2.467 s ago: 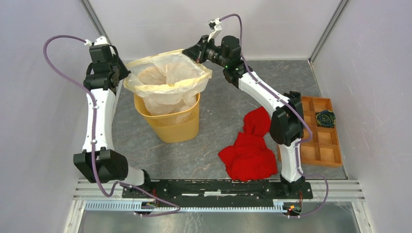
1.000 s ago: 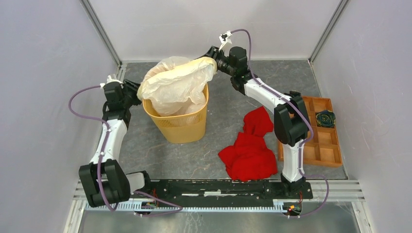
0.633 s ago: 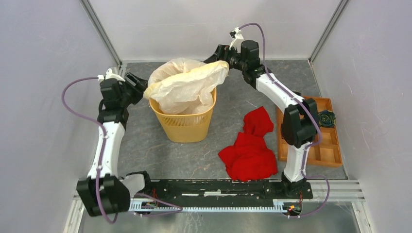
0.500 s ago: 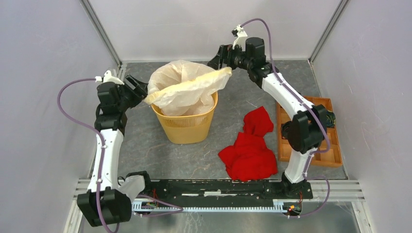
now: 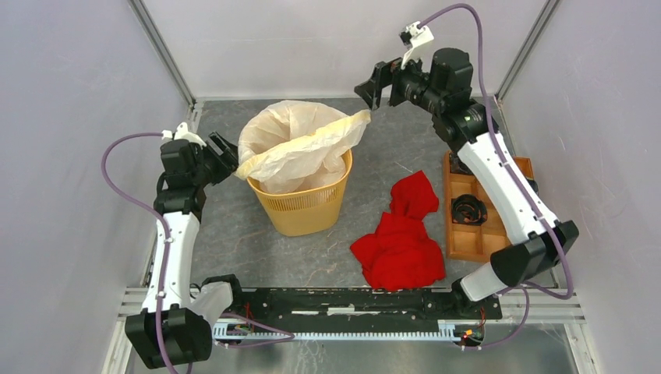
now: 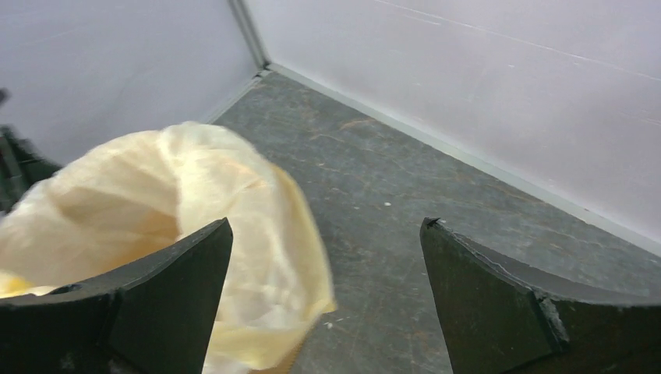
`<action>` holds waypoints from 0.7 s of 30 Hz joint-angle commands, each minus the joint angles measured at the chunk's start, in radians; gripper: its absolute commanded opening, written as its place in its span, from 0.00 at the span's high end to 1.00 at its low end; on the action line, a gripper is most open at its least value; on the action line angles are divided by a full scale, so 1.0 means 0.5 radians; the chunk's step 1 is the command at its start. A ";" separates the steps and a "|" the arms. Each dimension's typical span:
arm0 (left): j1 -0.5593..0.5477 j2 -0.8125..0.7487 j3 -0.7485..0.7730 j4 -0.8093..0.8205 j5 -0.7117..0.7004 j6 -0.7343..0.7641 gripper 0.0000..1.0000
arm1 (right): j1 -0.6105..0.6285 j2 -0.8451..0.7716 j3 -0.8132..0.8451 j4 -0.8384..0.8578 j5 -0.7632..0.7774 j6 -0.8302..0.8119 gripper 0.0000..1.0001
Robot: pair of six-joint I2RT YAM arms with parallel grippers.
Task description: Put the trash bags into the trash bin
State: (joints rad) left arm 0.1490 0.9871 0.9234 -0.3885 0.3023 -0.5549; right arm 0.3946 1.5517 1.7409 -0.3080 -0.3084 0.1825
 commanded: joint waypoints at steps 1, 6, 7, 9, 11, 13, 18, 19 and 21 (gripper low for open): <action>-0.012 -0.090 -0.070 0.103 0.203 -0.016 0.20 | 0.182 -0.138 -0.072 0.027 0.051 0.066 0.02; -0.011 -0.143 -0.100 0.118 0.256 -0.064 0.19 | 0.333 -0.287 -0.270 -0.008 0.592 0.409 0.02; -0.013 -0.163 -0.109 0.124 0.258 -0.070 0.19 | 0.365 -0.349 -0.355 0.054 0.701 0.459 0.02; -0.012 -0.189 -0.137 0.139 0.276 -0.082 0.19 | 0.450 -0.475 -0.553 0.177 0.898 0.539 0.02; -0.011 -0.200 -0.160 0.145 0.282 -0.085 0.19 | 0.543 -0.539 -0.622 0.159 1.167 0.651 0.02; -0.013 -0.201 -0.181 0.151 0.290 -0.084 0.19 | 0.593 -0.528 -0.573 -0.006 1.398 0.788 0.02; -0.012 -0.200 -0.186 0.154 0.305 -0.076 0.19 | 0.682 -0.494 -0.546 -0.138 1.378 1.007 0.02; -0.013 -0.199 -0.182 0.143 0.306 -0.071 0.19 | 0.710 -0.510 -0.567 -0.126 1.379 1.047 0.02; -0.012 -0.208 -0.175 0.128 0.314 -0.063 0.19 | 0.751 -0.553 -0.634 -0.073 1.373 1.087 0.02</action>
State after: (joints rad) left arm 0.1482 0.9001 0.8276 -0.3500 0.4034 -0.5720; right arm 0.7372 1.3170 1.4357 -0.3614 0.3199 0.6182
